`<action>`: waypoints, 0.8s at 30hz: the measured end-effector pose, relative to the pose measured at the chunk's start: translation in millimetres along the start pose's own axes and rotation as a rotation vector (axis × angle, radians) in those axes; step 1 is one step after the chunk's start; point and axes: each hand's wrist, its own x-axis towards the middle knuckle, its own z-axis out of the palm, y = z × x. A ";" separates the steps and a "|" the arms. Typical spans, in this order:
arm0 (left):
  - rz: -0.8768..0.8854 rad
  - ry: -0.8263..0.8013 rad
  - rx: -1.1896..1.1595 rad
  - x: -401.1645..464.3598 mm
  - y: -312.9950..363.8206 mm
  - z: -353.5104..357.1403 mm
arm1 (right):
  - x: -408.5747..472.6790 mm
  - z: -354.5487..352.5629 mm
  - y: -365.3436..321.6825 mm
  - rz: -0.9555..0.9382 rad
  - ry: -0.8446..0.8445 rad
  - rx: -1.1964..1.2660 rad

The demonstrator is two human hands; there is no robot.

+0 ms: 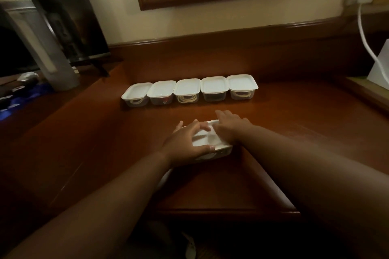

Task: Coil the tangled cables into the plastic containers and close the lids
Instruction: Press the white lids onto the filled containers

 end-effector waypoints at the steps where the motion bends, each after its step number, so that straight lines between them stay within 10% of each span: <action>1: 0.032 -0.031 0.035 -2.1 -2.1 -1.7 | 1.1 -1.8 0.9 0.019 0.010 0.009; 10: 0.220 -0.084 0.620 -9.3 -21.6 -13.4 | 31.9 -1.4 -0.1 0.043 0.192 0.162; 18: 0.112 0.145 0.191 8.4 -59.8 -12.7 | 80.6 -5.3 -0.7 -0.068 0.301 0.414; 24: -0.028 0.608 0.114 52.8 -111.3 -61.8 | 120.4 -13.3 2.6 -0.162 0.459 -0.034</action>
